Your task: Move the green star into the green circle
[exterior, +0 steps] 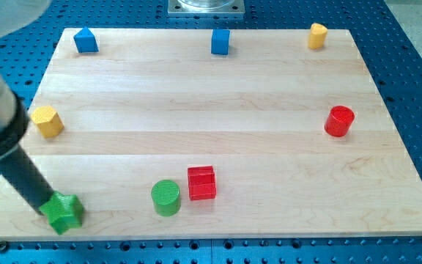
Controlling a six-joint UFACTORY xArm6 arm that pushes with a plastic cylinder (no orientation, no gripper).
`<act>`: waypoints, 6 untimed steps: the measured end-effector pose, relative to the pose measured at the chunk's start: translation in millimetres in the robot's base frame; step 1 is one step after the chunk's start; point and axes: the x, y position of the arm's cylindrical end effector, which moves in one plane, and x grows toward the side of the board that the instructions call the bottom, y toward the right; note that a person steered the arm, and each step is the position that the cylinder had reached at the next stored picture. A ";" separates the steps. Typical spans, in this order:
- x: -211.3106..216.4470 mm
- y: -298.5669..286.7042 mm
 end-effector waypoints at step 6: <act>-4.7 93.0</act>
